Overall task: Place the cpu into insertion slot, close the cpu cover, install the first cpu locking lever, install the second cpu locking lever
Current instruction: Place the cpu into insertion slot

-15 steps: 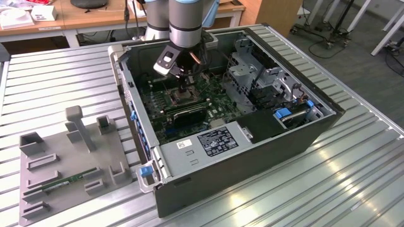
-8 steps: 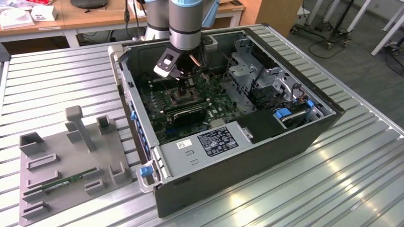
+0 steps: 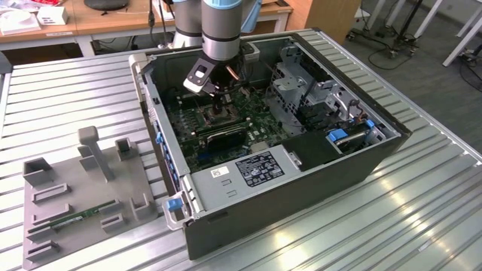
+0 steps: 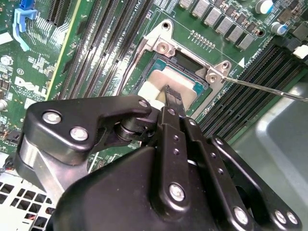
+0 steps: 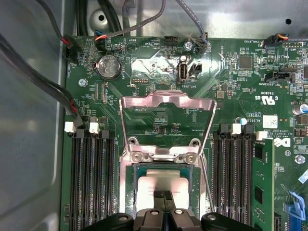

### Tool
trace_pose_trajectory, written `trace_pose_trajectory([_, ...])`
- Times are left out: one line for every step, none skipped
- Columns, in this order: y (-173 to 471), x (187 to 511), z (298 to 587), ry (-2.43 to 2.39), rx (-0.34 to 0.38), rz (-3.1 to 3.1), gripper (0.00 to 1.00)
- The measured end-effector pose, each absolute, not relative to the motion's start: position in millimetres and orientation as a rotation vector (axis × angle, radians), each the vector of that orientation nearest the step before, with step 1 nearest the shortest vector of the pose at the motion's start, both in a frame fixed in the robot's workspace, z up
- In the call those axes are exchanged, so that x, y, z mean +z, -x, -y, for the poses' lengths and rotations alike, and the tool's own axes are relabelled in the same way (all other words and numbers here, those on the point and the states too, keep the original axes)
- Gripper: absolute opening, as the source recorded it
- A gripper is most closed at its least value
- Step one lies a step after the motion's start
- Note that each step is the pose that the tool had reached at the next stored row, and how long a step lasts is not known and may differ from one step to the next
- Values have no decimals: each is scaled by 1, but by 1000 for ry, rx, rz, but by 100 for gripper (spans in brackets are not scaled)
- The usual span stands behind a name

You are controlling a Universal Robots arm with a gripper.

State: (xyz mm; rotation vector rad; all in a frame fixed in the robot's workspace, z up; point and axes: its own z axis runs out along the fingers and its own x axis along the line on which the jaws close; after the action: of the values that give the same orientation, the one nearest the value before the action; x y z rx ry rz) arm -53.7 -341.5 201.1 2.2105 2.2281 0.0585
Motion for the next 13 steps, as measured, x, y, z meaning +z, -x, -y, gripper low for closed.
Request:
trace_pose_trajectory([54, 201, 342, -2211, 58, -2228, 11])
trace_pose_trajectory([54, 200, 342, -2210, 57, -2228, 11])
trace_pose_trajectory([54, 200, 342, -2210, 56, -2228, 11])
trace_pose_trajectory([54, 199, 342, -2210, 56, -2228, 11])
trace_pose_trajectory([54, 199, 342, -2210, 56, -2228, 11])
trace_pose_trajectory([54, 199, 342, -2210, 57, -2228, 11])
trace_pose_trajectory([54, 199, 342, -2210, 57, -2228, 11])
trace_pose_trajectory([54, 199, 342, -2211, 58, -2228, 11])
trace_pose_trajectory([54, 199, 342, -2211, 58, -2228, 11])
trace_pose_trajectory([54, 199, 342, -2210, 58, -2228, 11])
trace_pose_trajectory([54, 198, 342, -2210, 57, -2228, 11])
trace_pose_trajectory([54, 198, 342, -2210, 57, -2228, 11])
trace_pose_trajectory([54, 197, 342, -2210, 56, -2228, 11])
